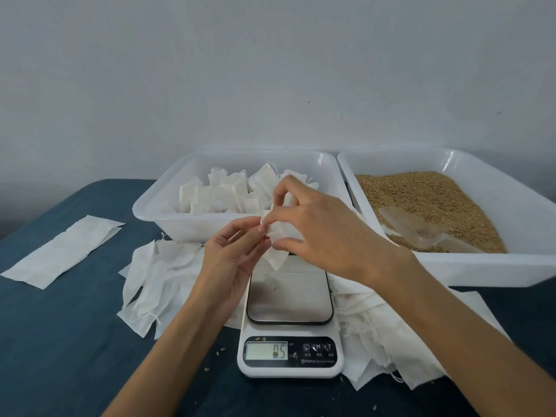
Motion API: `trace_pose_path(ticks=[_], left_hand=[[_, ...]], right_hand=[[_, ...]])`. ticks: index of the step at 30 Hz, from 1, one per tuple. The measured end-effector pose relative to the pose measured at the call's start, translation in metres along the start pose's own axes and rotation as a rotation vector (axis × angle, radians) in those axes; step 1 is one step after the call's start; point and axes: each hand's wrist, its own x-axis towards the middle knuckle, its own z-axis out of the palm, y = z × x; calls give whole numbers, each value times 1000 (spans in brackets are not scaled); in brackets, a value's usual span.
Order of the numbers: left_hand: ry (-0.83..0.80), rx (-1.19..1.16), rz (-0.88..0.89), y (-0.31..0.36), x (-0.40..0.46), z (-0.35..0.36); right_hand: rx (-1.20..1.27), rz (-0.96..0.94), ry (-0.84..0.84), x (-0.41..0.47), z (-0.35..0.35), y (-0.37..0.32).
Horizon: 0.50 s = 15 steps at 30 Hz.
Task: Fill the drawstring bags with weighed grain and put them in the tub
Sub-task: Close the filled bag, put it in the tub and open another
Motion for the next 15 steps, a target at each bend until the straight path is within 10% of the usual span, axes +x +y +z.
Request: trace_pose_path(ticks=[15], left_hand=[[42,192,71,-1,-3,4]], right_hand=[[159,100,-8,2,-4,15]])
